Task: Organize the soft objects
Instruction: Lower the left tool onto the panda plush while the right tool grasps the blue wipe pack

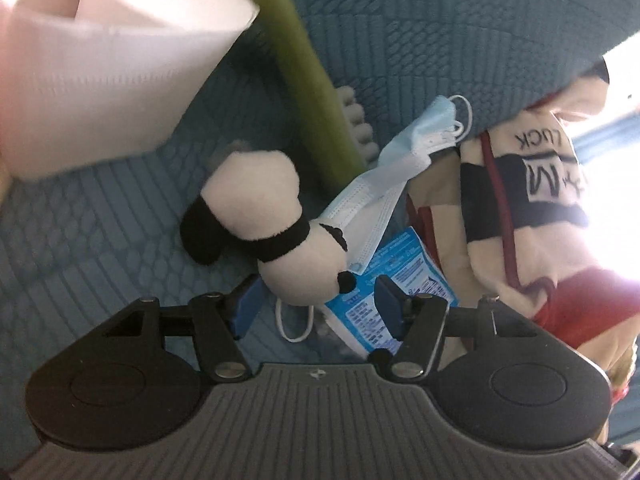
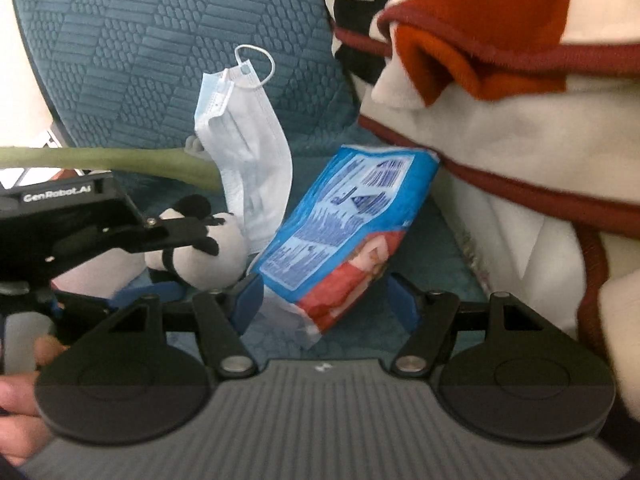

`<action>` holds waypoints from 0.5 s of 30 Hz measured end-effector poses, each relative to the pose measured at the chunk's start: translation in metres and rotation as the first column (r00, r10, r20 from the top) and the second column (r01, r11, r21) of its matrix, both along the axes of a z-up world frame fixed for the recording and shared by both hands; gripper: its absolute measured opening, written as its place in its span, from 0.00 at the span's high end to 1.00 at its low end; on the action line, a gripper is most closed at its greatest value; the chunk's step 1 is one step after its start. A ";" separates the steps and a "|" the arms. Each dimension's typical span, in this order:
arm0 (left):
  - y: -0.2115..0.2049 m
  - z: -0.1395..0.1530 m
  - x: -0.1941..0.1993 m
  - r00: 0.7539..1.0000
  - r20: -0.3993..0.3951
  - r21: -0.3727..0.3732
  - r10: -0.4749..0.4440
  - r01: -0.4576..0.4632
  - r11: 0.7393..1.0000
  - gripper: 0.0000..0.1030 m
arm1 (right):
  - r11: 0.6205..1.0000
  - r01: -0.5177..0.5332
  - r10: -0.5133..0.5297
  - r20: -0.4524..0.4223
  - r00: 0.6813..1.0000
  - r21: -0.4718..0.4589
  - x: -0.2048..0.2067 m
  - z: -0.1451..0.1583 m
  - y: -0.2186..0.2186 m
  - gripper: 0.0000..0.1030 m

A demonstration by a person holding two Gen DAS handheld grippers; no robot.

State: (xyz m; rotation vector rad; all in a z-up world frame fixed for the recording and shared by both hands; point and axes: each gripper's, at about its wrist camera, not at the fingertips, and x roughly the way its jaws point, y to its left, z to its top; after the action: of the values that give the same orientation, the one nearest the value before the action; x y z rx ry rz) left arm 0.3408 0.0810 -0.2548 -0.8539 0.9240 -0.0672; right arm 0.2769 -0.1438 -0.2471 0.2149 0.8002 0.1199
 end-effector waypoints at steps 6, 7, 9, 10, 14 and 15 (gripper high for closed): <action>-0.004 -0.007 0.001 0.999 -0.035 -0.053 0.037 -0.039 0.998 0.34 | 1.000 0.001 -0.001 0.005 1.000 0.024 0.002 -0.001 0.000 0.33; -0.003 -0.009 0.000 0.998 -0.038 -0.068 0.042 -0.045 0.997 0.34 | 1.000 0.000 0.000 -0.001 1.000 0.030 0.002 -0.002 0.000 0.33; -0.003 -0.014 0.002 0.997 -0.055 -0.099 0.058 -0.063 0.993 0.34 | 0.999 0.006 -0.005 -0.008 1.000 0.038 0.003 -0.003 -0.002 0.33; -0.003 -0.016 0.003 0.996 -0.063 -0.111 0.064 -0.071 0.991 0.34 | 0.999 0.009 -0.008 -0.009 1.000 0.037 0.002 -0.003 -0.002 0.34; 0.000 -0.023 0.005 0.991 -0.096 -0.164 0.095 -0.110 0.980 0.34 | 1.000 0.003 -0.003 0.000 1.000 0.012 -0.002 -0.001 -0.001 0.38; 0.002 -0.024 0.006 0.990 -0.101 -0.168 0.103 -0.119 0.979 0.34 | 1.000 -0.003 0.003 0.006 1.000 -0.001 -0.002 0.000 0.001 0.40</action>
State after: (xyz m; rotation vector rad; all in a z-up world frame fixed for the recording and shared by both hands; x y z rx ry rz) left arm 0.3463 0.0826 -0.2790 -1.0769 0.9647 -0.0122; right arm 0.2746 -0.1430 -0.2473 0.2120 0.7943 0.1227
